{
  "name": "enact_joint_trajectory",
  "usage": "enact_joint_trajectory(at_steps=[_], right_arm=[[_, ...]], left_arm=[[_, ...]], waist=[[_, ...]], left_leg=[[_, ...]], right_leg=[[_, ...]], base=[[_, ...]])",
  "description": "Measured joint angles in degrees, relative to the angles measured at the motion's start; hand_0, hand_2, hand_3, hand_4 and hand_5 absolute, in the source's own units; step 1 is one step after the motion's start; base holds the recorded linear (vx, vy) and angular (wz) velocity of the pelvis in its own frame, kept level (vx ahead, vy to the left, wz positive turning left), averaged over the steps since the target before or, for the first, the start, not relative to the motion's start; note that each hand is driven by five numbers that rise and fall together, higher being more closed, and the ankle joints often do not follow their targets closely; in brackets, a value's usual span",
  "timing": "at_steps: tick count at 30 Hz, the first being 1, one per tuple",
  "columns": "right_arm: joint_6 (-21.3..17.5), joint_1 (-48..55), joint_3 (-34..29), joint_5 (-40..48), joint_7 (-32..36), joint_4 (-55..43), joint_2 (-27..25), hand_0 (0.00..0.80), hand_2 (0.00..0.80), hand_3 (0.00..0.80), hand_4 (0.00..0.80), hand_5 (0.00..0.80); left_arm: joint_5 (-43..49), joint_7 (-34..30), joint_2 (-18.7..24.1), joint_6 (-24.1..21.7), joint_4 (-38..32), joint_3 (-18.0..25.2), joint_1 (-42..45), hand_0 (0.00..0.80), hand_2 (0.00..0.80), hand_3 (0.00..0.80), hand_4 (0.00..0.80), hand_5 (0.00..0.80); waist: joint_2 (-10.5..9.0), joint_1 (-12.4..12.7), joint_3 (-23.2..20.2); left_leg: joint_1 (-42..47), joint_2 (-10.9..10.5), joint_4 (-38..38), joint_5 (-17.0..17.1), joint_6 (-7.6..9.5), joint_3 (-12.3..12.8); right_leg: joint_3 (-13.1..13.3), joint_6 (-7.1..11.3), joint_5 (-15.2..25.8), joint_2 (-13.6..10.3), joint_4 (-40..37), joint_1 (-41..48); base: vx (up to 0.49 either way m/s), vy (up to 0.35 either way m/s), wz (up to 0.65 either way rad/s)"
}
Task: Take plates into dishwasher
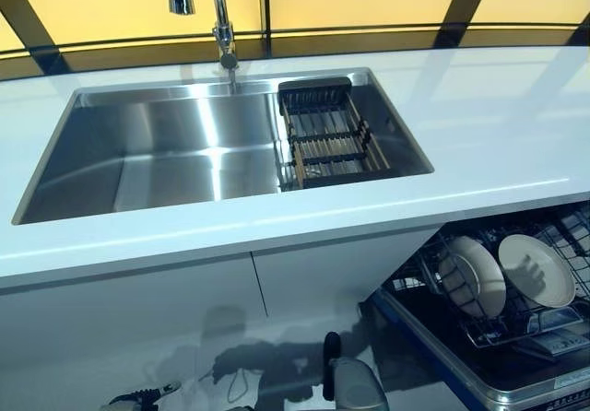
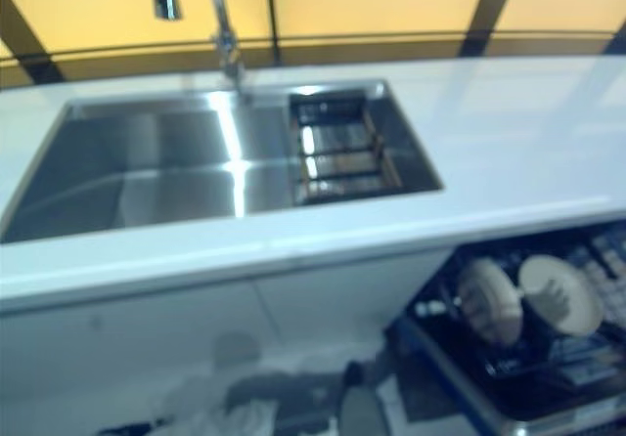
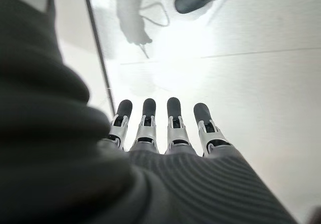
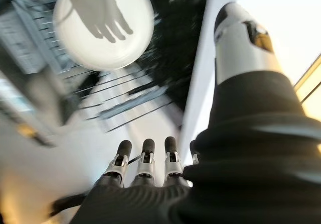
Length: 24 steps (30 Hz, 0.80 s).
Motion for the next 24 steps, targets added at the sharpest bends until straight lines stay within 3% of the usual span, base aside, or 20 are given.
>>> enact_joint_trajectory(at_steps=[4,5,7,8,9,10,12,14,16,18,20,24], right_arm=[[-0.5,8.3,-5.1,-2.7,-0.8,4.2,6.9,0.000,0.000,0.000,0.000,0.000],[-1.1,10.7,-5.4,-2.7,-1.4,4.8,8.4,0.000,0.000,0.000,0.000,0.000],[-1.0,12.8,-5.4,-2.5,-3.6,6.6,11.1,0.000,0.000,0.000,0.000,0.000],[-0.9,14.2,-5.5,-2.5,-5.5,6.6,13.3,0.000,0.000,0.000,0.000,0.000],[-0.7,15.4,-5.5,-2.4,-6.6,6.6,15.0,0.000,0.000,0.000,0.000,0.000],[-0.5,15.8,-5.6,-1.7,-7.8,6.5,16.0,0.000,0.000,0.000,0.000,0.000],[-0.5,15.7,-6.0,0.2,-11.0,6.2,17.4,0.000,0.000,0.000,0.000,0.000],[-0.7,15.3,-6.5,2.1,-14.3,6.7,20.6,0.000,0.000,0.000,0.000,0.000],[-1.7,14.9,-6.0,3.9,-16.4,7.8,24.8,0.000,0.000,0.000,0.000,0.000],[-1.8,13.2,-4.6,7.4,-17.6,7.9,28.6,0.000,0.000,0.000,0.000,0.000],[-2.0,10.3,-3.1,10.3,-18.2,7.9,30.3,0.000,0.000,0.000,0.000,0.000],[-1.8,12.0,-2.5,11.0,-19.9,11.3,32.2,0.000,0.000,0.000,0.000,0.000]], left_arm=[[0.8,-1.0,1.9,0.1,-2.6,0.4,-1.1,0.000,0.000,0.000,0.000,0.000],[1.3,-1.4,2.3,0.1,-2.0,0.3,-2.1,0.000,0.000,0.000,0.000,0.000],[1.5,-2.4,3.6,0.0,-1.4,-1.1,-3.8,0.000,0.000,0.000,0.000,0.000],[3.2,-2.6,4.4,0.1,-0.6,-1.0,-4.2,0.000,0.000,0.000,0.000,0.000],[4.0,-2.7,5.1,0.3,-0.5,-1.1,-4.2,0.000,0.000,0.000,0.000,0.000],[4.6,-3.0,5.7,0.7,-0.5,-1.1,-3.8,0.000,0.000,0.000,0.000,0.000],[4.7,-3.1,5.9,1.3,0.0,-1.0,-3.0,0.000,0.000,0.000,0.000,0.000],[4.8,-3.4,5.9,1.4,0.8,-1.0,-2.6,0.000,0.000,0.000,0.000,0.000],[5.2,-3.4,5.9,1.0,1.1,-1.0,-1.3,0.000,0.000,0.000,0.000,0.000],[5.1,-3.4,5.6,0.7,1.2,-1.0,0.6,0.000,0.000,0.000,0.000,0.000],[5.0,-3.3,5.0,0.7,1.0,-0.9,1.3,0.000,0.000,0.000,0.000,0.000],[4.4,-3.3,4.4,1.3,-2.1,-0.5,-0.2,0.000,0.000,0.000,0.000,0.000]], waist=[[-2.62,-0.2,2.4],[-2.11,-0.5,2.9],[0.29,-1.6,4.3],[2.34,-1.8,4.5],[3.56,-1.6,4.3],[4.74,-1.5,4.4],[6.71,-1.2,3.7],[7.93,1.0,2.9],[6.60,4.4,1.2],[4.89,6.7,-0.3],[4.16,7.3,-1.3],[3.88,7.8,-5.5]], left_leg=[[4.2,-1.2,1.8,-1.7,1.46,1.7],[4.1,-1.1,2.7,-2.3,2.35,1.5],[3.6,0.1,3.0,-1.9,4.00,2.7],[2.4,1.5,3.1,-1.1,4.52,3.5],[1.6,2.5,2.8,-0.5,4.73,3.9],[1.0,2.7,1.9,0.4,4.75,4.6],[-1.3,3.0,0.3,2.6,4.96,5.7],[-2.4,3.9,-1.5,5.1,4.31,6.1],[-2.5,3.9,-3.2,6.2,2.87,5.1],[-2.6,3.3,-5.1,7.8,1.01,3.8],[-3.6,3.8,-6.3,9.5,-0.14,4.4],[-5.3,5.3,-8.8,12.6,-0.81,3.4]], right_leg=[[0.4,0.38,1.5,-2.1,4.0,1.6],[1.3,2.52,3.0,-2.2,5.0,1.5],[4.0,7.39,10.1,-1.4,8.6,-1.5],[4.7,8.07,8.5,-0.7,17.3,-5.4],[4.5,7.58,5.4,-0.2,27.6,-8.3],[4.8,5.59,2.0,-0.1,34.9,-9.7],[7.2,3.03,-3.5,-0.3,38.9,-8.3],[8.9,3.18,-7.0,-0.8,33.7,-2.5],[10.1,4.20,-8.1,-1.1,15.2,8.2],[7.9,4.55,-8.5,0.3,0.9,14.1],[5.7,3.41,-9.6,1.2,-2.9,13.7],[5.1,1.30,-10.4,3.8,-4.4,12.4]], base=[[-0.266,-0.002,-0.20],[-0.489,0.066,-0.08],[-0.544,0.054,-0.09],[-0.435,-0.050,-0.28],[-0.378,-0.146,-0.31],[-0.337,-0.191,-0.29],[-0.320,-0.265,-0.27],[-0.214,-0.314,-0.42],[-0.180,-0.263,-0.61],[-0.187,-0.216,-0.68],[-0.148,-0.200,-0.58],[-0.051,-0.101,-0.02]])
